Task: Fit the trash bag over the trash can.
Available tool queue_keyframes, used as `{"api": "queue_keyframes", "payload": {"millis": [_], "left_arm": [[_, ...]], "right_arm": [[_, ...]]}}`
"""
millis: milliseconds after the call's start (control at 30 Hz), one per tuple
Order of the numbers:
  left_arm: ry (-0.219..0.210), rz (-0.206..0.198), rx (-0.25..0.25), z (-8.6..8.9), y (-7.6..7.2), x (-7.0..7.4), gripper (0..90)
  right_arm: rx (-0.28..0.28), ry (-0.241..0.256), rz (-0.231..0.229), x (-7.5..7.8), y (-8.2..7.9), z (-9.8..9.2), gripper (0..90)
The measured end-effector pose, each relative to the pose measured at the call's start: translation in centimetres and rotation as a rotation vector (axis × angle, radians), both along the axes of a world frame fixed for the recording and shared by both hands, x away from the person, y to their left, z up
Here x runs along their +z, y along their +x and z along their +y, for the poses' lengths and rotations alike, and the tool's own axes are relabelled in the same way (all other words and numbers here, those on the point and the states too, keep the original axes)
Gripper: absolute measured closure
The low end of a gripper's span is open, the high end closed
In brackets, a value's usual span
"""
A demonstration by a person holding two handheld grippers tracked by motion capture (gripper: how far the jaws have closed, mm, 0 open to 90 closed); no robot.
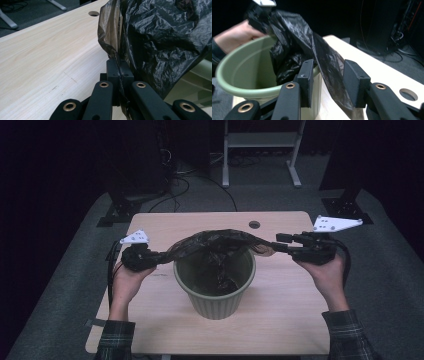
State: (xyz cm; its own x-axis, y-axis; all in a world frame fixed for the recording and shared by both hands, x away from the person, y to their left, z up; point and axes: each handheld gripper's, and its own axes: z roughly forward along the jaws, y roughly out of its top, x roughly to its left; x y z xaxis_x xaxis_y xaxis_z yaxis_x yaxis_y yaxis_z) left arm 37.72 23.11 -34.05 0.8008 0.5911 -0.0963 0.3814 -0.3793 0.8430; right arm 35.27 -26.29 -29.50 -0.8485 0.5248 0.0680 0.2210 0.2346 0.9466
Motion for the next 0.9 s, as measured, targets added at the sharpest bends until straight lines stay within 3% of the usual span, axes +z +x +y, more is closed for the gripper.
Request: {"api": "queue_keyframes", "payload": {"millis": [67, 167, 200, 433, 467, 667, 900], "left_arm": [[0.000, 0.000, -0.001, 0.0, 0.0, 0.1, 89.6], [0.000, -0.005, -0.008, -0.1, -0.2, 0.2, 89.6], [-0.001, -0.005, -0.008, -0.1, -0.3, 0.2, 89.6], [-0.014, -0.017, -0.007, 0.2, -1.0, 0.0, 89.7], [-0.016, -0.019, -0.008, 0.1, -1.1, -0.1, 89.6], [-0.028, -0.026, -0.009, 0.1, -1.6, -0.4, 89.7], [-0.040, -0.025, -0.008, 0.3, -1.9, -0.9, 89.6]], "right_arm": [[-0.003, -0.020, 0.006, -0.1, 0.2, 0.4, 60.3], [0.025, -0.064, 0.058, -1.3, 1.2, 1.4, 85.8], [0.027, -0.081, 0.060, -1.6, 1.1, 1.6, 90.0], [0.074, -0.091, 0.073, -2.6, -0.9, 1.6, 90.0], [0.095, -0.102, 0.082, -3.6, -2.1, 1.5, 90.0], [0.157, -0.145, 0.123, -6.5, -5.1, 2.0, 90.0], [0.210, -0.170, 0.170, -8.9, -6.8, 3.0, 90.0]]}}
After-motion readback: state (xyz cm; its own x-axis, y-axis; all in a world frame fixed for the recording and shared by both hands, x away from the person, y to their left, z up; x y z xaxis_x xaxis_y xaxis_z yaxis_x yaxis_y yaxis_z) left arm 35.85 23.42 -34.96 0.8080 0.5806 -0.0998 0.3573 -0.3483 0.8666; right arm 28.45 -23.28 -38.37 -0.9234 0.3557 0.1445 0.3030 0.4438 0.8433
